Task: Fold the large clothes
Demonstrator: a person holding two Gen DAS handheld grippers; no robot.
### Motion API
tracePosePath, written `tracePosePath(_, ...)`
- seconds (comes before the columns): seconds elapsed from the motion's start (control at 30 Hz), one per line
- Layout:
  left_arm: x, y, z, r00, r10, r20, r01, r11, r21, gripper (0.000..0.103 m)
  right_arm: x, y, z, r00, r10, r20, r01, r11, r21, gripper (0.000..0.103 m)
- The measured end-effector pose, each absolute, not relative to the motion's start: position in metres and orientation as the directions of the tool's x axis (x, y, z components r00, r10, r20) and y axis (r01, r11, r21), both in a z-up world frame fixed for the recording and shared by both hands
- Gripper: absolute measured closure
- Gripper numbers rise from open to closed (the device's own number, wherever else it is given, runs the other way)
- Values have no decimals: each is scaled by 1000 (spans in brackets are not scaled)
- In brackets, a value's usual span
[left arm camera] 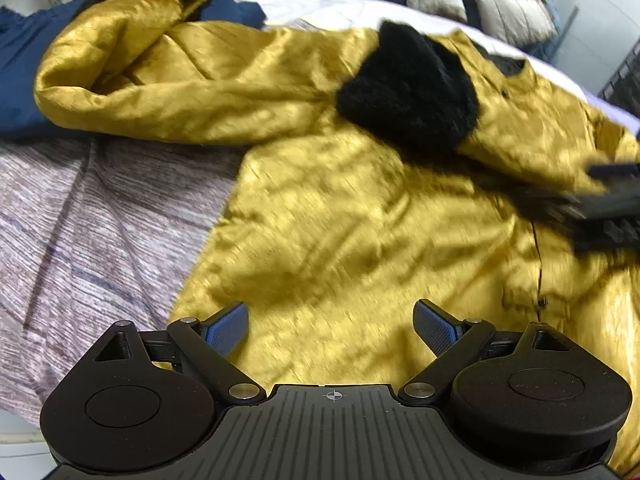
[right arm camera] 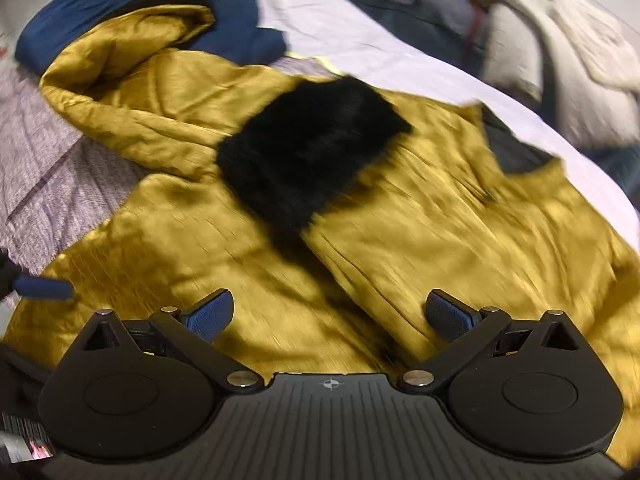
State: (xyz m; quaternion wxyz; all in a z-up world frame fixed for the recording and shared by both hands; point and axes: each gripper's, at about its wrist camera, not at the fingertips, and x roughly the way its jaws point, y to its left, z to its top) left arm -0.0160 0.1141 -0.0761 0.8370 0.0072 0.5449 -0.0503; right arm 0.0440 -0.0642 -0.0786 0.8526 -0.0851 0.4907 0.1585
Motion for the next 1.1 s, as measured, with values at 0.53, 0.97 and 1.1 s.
tracePosePath(0.53,119,93,-43,520,-201,-830,137,979,-152,0,-11,-190,-47,577,-10,-817,83,995,47,1)
tracePosePath(0.97,167,31,-85,381,-273,-883,249,950,-186,12,18,-272,-24,612,-57,-789,340,920,197,1)
tracePosePath(1.1,149,32,-82,388,-295,-873,276,941,-195,39,57,-289,-30,602,-64,-796,365,909,203,6)
